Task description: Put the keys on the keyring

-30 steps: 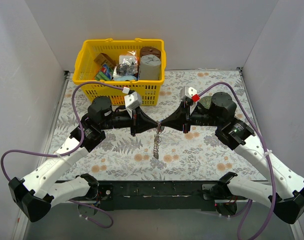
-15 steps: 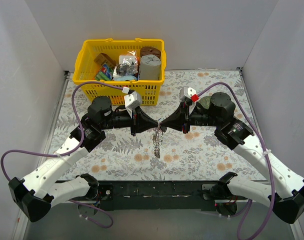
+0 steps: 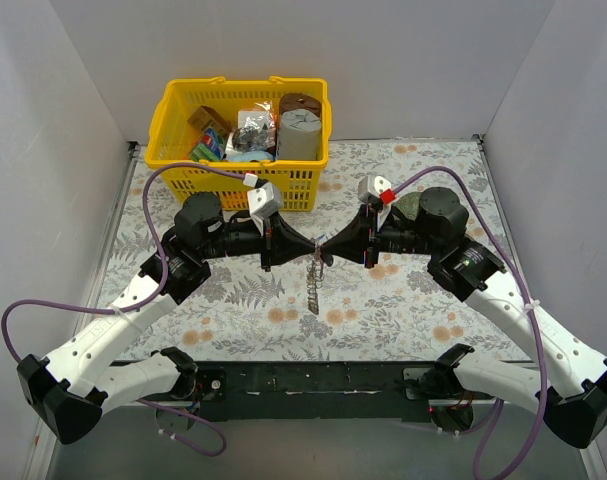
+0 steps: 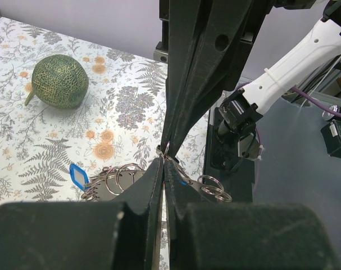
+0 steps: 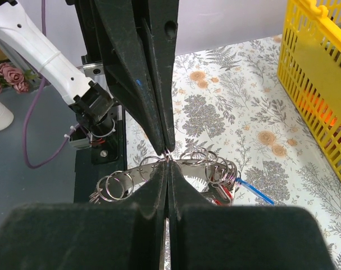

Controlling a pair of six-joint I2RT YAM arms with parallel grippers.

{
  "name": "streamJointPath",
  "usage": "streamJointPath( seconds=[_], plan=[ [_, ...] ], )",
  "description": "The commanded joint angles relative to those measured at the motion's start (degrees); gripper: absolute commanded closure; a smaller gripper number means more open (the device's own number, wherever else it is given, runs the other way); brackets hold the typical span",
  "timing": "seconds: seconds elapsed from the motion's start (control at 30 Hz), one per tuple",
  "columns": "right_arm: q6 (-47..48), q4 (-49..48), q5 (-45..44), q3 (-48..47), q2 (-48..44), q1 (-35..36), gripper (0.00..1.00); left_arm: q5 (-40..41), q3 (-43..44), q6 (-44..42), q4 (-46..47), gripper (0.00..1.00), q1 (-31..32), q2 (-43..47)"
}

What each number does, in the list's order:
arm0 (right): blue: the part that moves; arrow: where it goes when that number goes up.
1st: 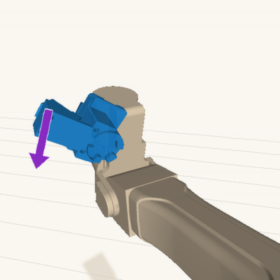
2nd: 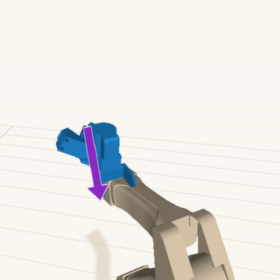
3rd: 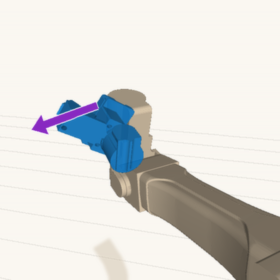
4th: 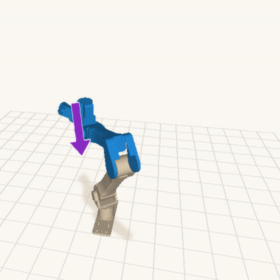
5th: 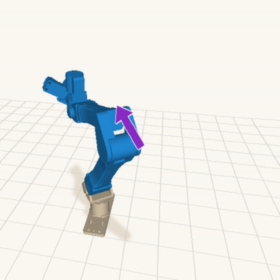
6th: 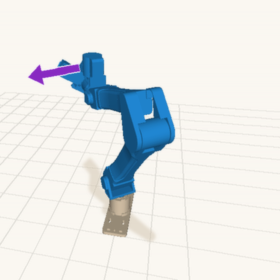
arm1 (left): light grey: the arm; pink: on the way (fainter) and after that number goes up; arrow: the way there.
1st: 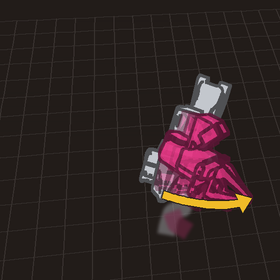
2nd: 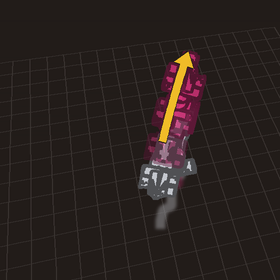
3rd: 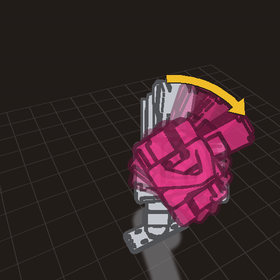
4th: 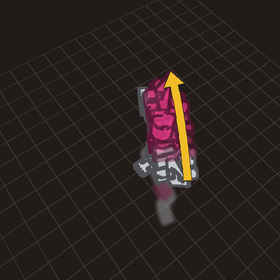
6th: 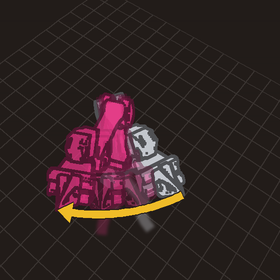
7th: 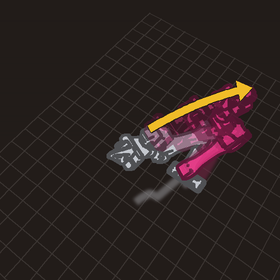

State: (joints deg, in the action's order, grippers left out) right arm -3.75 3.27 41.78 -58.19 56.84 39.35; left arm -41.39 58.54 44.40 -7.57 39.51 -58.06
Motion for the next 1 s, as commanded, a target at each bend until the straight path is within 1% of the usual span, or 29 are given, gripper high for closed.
streamJointPath(
  seconds=[0.0,0.3,0.43,0.47,0.67,0.73,0.87,0.9,0.97],
  plan=[
    [-1.0,-2.3,-2.93,0.89,-1.38,-0.07,0.99,-1.85,0.34,-0.37,3.44,1.0,0.13,2.6],
    [-2.23,-2.65,-3.55,2.91,-1.2,-1.12,0.99,-3.7,-0.97,-0.46,5.02,1.0,0.04,4.18],
    [-2.4,-2.74,-2.5,3.96,-1.2,-1.56,0.99,-3.79,-1.33,-0.46,5.55,1.0,0.04,4.8],
    [-2.49,-4.22,-2.23,4.14,-1.2,-1.47,0.99,-3.88,-1.5,-0.46,5.64,1.0,0.13,4.89],
    [-2.67,-6.17,1.19,5.55,-0.94,-1.56,0.99,-3.61,-2.47,0.59,7.31,1.0,0.04,5.59],
    [-2.84,-6.87,2.69,5.9,-0.59,-1.47,0.99,-3.61,-2.91,1.12,9.33,1.0,0.04,5.85],
    [-2.14,-6.79,2.34,5.81,-1.29,-1.56,0.99,-3.35,-3.35,1.39,9.95,1.0,0.04,6.21],
    [-1.88,-6.44,1.21,5.81,-1.99,-1.56,0.86,-3.09,-3.35,1.39,9.95,1.0,0.04,6.21],
    [-0.65,-5.38,0.24,5.38,-2.78,-1.56,0.67,-3.17,-3.52,1.39,9.95,1.0,0.04,6.3]
  ],
)
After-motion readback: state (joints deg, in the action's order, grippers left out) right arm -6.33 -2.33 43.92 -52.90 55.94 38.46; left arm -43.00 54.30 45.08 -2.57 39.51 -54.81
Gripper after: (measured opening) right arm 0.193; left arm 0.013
